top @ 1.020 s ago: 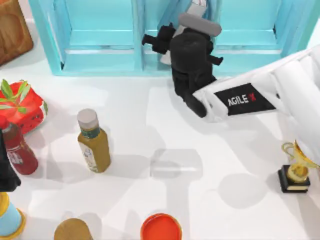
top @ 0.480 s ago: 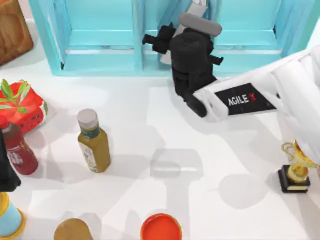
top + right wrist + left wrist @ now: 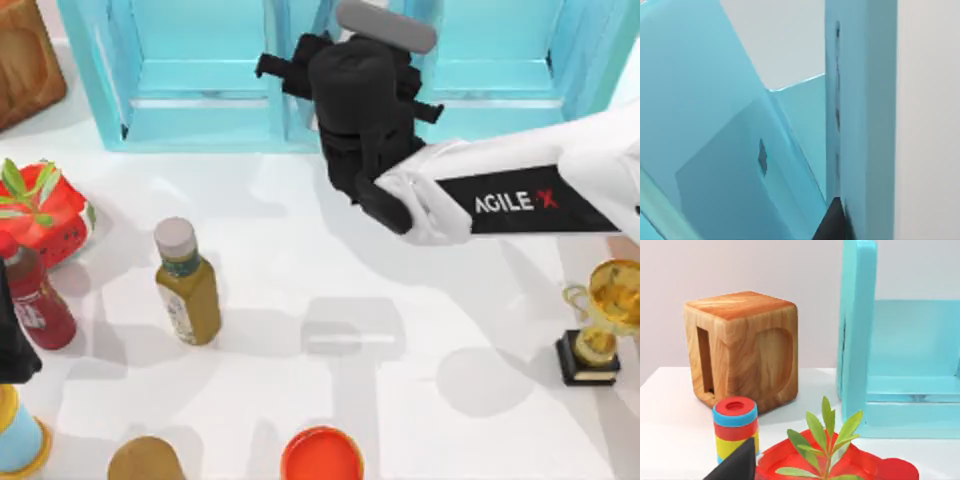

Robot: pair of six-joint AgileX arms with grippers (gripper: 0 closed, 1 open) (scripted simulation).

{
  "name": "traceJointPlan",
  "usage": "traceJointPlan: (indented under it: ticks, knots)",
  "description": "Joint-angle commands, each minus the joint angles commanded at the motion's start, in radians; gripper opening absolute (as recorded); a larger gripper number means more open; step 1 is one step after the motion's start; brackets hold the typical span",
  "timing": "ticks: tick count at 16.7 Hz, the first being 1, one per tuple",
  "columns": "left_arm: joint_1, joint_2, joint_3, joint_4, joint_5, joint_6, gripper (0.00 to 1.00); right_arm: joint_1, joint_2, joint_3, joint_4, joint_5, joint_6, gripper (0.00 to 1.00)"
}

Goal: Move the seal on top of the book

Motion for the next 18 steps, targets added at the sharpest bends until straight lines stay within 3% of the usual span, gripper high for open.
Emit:
traceJointPlan:
  ticks: [8, 18]
  knots:
    - [0.0, 0.0, 0.0, 0.0, 0.0, 0.0, 1.0, 0.164, -0.525, -0.247, -0.234, 0.153, 0.039, 0.0]
    - [0.0, 0.0, 0.0, 0.0, 0.0, 0.0, 1.0, 0.198, -0.58, -0.308, -0.274, 0.192, 0.019, 0.0]
